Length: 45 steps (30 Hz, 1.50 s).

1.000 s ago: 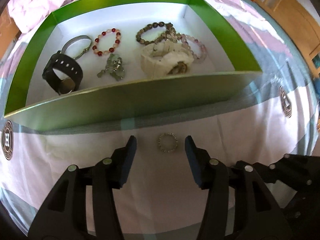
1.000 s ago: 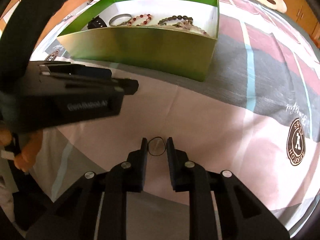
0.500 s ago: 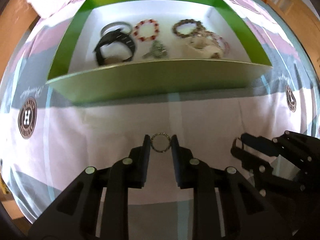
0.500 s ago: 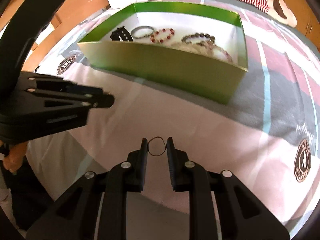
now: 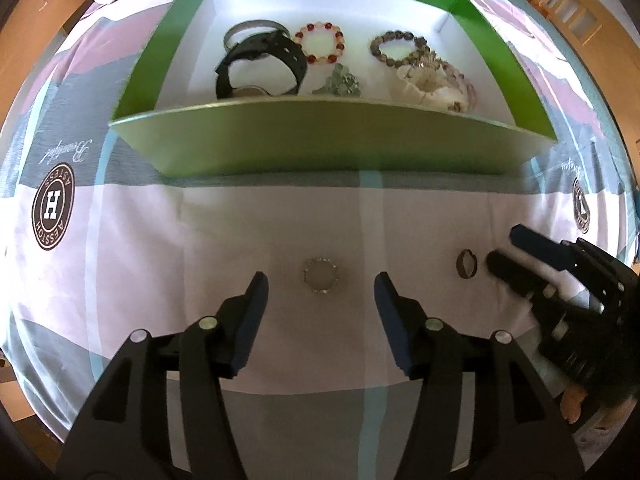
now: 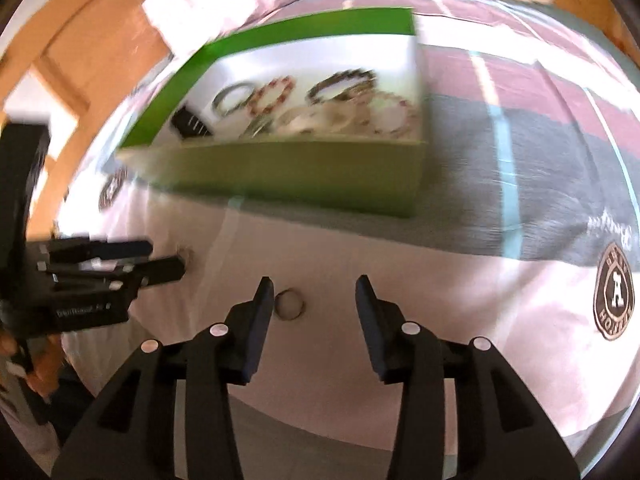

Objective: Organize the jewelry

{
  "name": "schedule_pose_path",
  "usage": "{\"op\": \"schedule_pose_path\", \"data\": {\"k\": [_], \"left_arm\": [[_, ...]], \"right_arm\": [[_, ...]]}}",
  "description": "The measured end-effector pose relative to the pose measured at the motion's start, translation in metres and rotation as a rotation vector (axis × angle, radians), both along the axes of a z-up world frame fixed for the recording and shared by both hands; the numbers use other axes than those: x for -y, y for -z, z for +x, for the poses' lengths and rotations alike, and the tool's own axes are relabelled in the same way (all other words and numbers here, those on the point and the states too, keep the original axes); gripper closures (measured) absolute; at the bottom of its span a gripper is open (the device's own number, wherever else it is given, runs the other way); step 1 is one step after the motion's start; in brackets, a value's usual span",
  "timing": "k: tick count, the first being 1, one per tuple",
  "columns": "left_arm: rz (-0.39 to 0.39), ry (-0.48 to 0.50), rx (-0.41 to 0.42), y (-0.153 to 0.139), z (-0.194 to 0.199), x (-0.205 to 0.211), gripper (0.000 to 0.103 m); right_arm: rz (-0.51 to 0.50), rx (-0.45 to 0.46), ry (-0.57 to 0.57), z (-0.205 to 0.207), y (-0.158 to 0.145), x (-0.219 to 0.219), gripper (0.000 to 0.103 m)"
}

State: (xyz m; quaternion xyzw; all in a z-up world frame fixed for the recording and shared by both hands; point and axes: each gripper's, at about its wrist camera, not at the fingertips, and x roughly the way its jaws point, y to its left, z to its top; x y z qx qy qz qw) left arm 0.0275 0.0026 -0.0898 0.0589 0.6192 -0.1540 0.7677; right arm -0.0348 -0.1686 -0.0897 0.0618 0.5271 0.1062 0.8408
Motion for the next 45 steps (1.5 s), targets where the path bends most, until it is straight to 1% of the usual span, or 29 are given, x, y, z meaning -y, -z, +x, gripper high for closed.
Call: {"op": "schedule_pose_path", "data": {"k": [3, 5, 11, 14, 27, 33, 37, 41, 45], "left_arm": [[0.017, 0.01, 0.004, 0.004, -0.002, 0.005, 0.047], [0.028, 0.015, 0.015, 0.006, -0.003, 0.008, 0.046], [0.036, 0.038, 0.086, 0.001, -0.006, 0.018, 0.047], [0.049, 0.057, 0.104, 0.0, -0.009, 0.023, 0.047], [0.084, 0.063, 0.07, 0.013, -0.008, 0.025, 0.046], [0.09, 0.066, 0.07, 0.018, -0.003, 0.029, 0.046], [0.094, 0.066, 0.068, 0.02, -0.003, 0.031, 0.046], [0.093, 0.068, 0.066, 0.02, -0.004, 0.033, 0.052], [0.093, 0.067, 0.064, 0.02, -0.005, 0.033, 0.052]], "right_arm": [[-0.063, 0.005, -0.065, 0.0, 0.006, -0.024, 0.06], [-0.089, 0.006, -0.076, 0.001, 0.009, -0.03, 0.06], [-0.092, -0.011, -0.067, 0.006, 0.014, -0.03, 0.06], [-0.092, -0.013, -0.061, 0.006, 0.014, -0.028, 0.06], [-0.114, -0.018, -0.071, 0.005, 0.016, -0.032, 0.06], [-0.122, -0.017, -0.074, 0.005, 0.017, -0.035, 0.06], [-0.158, -0.006, -0.097, 0.004, 0.018, -0.039, 0.06], [-0.174, -0.002, -0.104, 0.003, 0.018, -0.04, 0.06], [-0.172, -0.003, -0.103, 0.004, 0.019, -0.04, 0.06]]}}
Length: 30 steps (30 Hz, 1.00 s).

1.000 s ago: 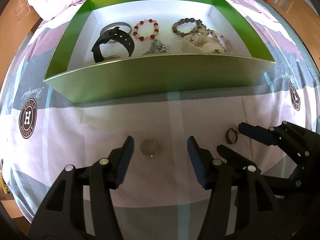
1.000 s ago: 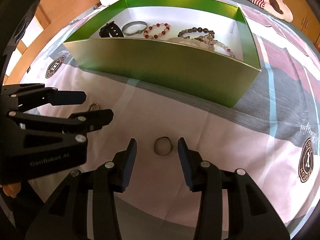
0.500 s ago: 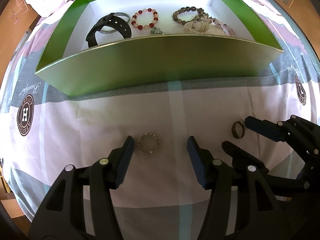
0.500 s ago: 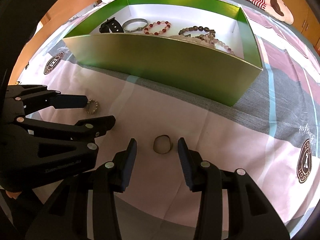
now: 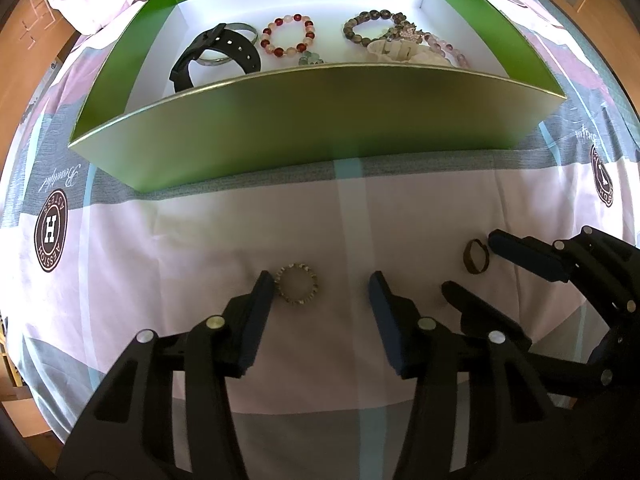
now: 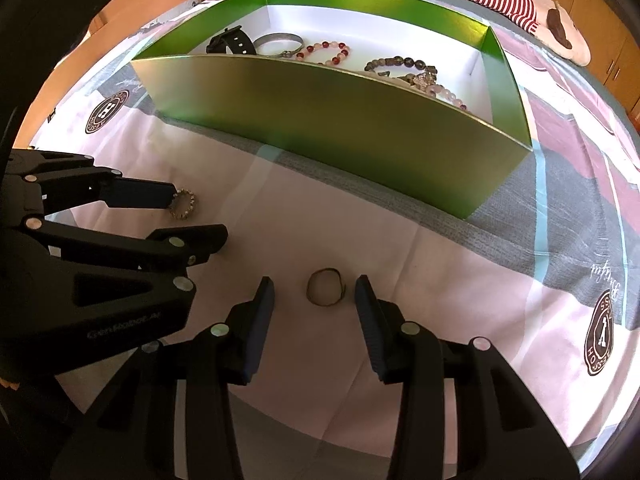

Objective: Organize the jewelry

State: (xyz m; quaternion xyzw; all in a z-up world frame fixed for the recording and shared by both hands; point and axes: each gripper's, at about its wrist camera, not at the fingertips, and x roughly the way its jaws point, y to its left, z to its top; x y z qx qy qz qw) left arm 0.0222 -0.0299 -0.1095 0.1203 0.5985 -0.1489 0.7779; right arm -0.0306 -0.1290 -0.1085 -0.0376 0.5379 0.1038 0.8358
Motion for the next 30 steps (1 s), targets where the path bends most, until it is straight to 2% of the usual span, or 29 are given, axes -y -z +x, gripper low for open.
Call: {"op": "schedule_pose_path", "data": {"k": [8, 13, 14, 16, 17, 19, 22, 27, 30], "left_arm": [[-0.054, -0.044, -0.042, 0.0, 0.008, -0.016, 0.052], [-0.045, -0.043, -0.04, 0.001, 0.007, -0.016, 0.054], [-0.042, -0.043, -0.038, 0.002, 0.007, -0.016, 0.059], [-0.042, -0.049, -0.036, 0.001, 0.007, -0.017, 0.067], [-0.046, -0.053, -0.037, 0.001, 0.008, -0.019, 0.072], [-0.048, -0.059, -0.037, 0.0, 0.009, -0.02, 0.082], [-0.052, -0.064, -0.033, -0.002, 0.011, -0.022, 0.082], [-0.082, -0.057, 0.034, -0.025, 0.01, -0.03, 0.082], [-0.145, -0.035, 0.093, -0.047, 0.007, -0.035, 0.082]], "right_arm": [[-0.012, 0.001, -0.019, -0.001, -0.001, 0.0, 0.06], [-0.029, 0.009, -0.025, 0.0, 0.0, -0.003, 0.06], [-0.028, 0.012, -0.026, 0.0, 0.0, -0.003, 0.061], [-0.024, 0.018, -0.032, 0.0, -0.001, -0.004, 0.08], [-0.024, 0.018, -0.032, 0.001, -0.001, -0.004, 0.083], [-0.021, 0.019, -0.031, 0.001, -0.002, -0.004, 0.084], [-0.015, 0.026, -0.028, 0.001, -0.003, -0.002, 0.084], [0.025, 0.064, -0.002, 0.001, -0.019, 0.007, 0.084], [0.059, 0.109, 0.01, -0.002, -0.035, 0.013, 0.084]]}}
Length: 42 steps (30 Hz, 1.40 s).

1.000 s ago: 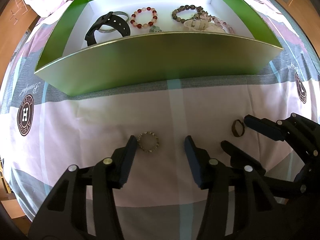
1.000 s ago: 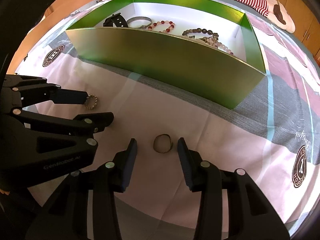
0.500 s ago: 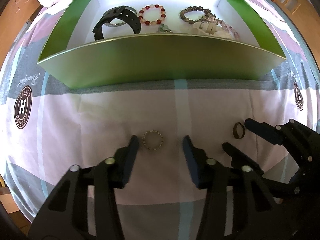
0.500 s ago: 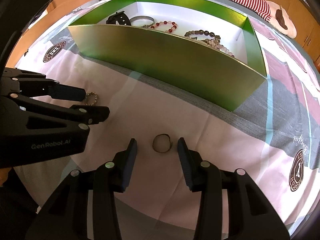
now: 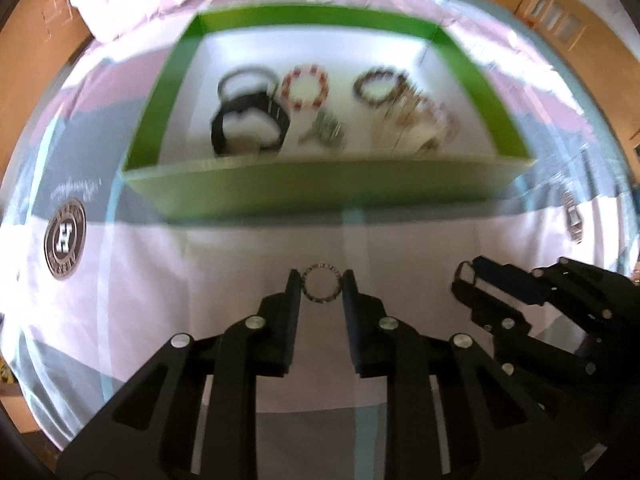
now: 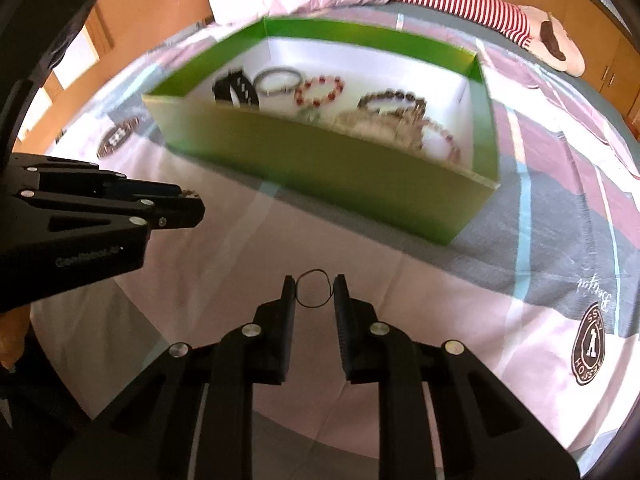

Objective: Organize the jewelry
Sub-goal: 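Drop the silver ring into the box with the left tool while the right drops the dark ring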

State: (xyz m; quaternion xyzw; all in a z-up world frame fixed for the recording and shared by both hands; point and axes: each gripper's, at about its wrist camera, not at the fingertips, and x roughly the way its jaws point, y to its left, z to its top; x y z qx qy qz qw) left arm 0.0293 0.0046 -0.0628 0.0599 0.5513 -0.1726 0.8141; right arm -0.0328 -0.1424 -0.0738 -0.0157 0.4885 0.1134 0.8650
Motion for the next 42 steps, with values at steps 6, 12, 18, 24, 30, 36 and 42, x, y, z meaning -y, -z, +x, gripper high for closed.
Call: {"op": "schedule_pose_path", "data": {"k": [6, 12, 18, 24, 30, 36, 42], "left_arm": [[-0.136, -0.036, 0.106, -0.046, 0.006, -0.02, 0.082], [-0.135, -0.099, 0.174, -0.057, 0.048, -0.029, 0.082], [-0.157, -0.178, 0.131, -0.04, 0.101, -0.037, 0.082], [-0.101, -0.215, 0.103, -0.019, 0.118, -0.048, 0.08], [-0.112, -0.205, 0.137, -0.029, 0.107, -0.045, 0.054], [-0.032, -0.171, 0.325, -0.066, 0.047, -0.03, 0.029], [0.012, -0.09, 0.523, -0.095, 0.002, -0.008, 0.002]], "right_arm": [[0.104, 0.162, 0.041, 0.007, -0.047, 0.023, 0.084], [0.195, 0.141, 0.138, 0.065, -0.049, 0.049, 0.083], [0.158, 0.108, 0.189, 0.101, -0.028, 0.057, 0.084], [0.174, 0.078, 0.223, 0.117, -0.011, 0.069, 0.08], [0.231, 0.122, 0.214, 0.098, -0.041, 0.063, 0.045], [0.105, 0.248, 0.23, 0.051, -0.076, 0.05, 0.011], [0.049, 0.289, 0.266, 0.03, -0.081, 0.048, 0.001]]}}
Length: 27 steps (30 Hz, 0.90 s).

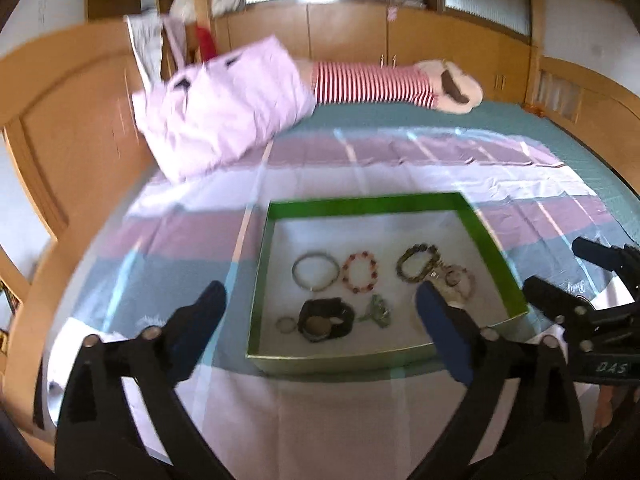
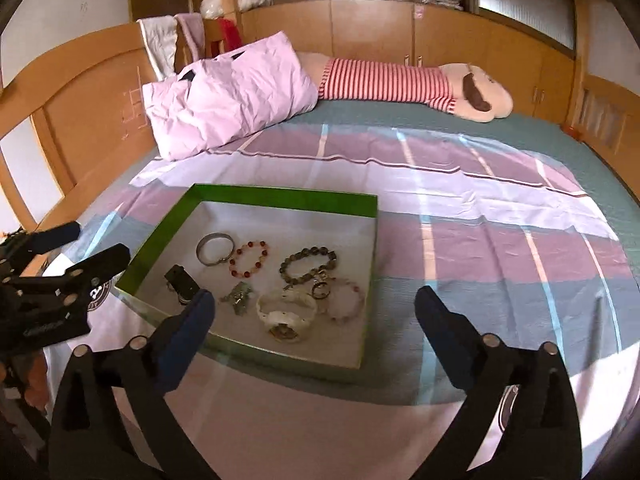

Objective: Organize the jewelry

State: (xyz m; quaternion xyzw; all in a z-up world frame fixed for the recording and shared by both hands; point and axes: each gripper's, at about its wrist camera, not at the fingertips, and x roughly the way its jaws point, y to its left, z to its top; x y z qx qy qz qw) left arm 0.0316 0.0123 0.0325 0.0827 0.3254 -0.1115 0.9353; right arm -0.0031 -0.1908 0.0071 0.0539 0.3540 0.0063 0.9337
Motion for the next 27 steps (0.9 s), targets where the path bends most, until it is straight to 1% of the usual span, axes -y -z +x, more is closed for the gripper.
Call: {"op": "schedule_pose_path", "data": {"k": [1, 3, 7, 16, 27], "left_arm": [[0.002, 0.003, 0.008, -0.001, -0.002, 0.002, 0.002], [0.018, 0.022, -0.003, 0.0, -0.003, 0.007, 0.002], [0.052, 0.011, -0.029, 0.006, 0.0, 0.012, 0.002], [0.065, -0.003, -0.054, 0.012, 0.003, 0.011, 0.002], [0.076, -0.016, -0.063, 0.015, 0.004, 0.011, 0.002]], "right_arm": [[0.015, -0.013, 0.005, 0.002, 0.002, 0.001, 0.001], [0.027, -0.032, 0.009, 0.005, 0.004, 0.002, 0.001], [0.018, -0.062, 0.017, 0.011, 0.01, 0.001, 0.001], [-0.003, -0.056, 0.017, 0.009, 0.011, -0.003, 0.001], [-0.023, -0.056, 0.01, 0.007, 0.01, -0.007, 0.001]]}}
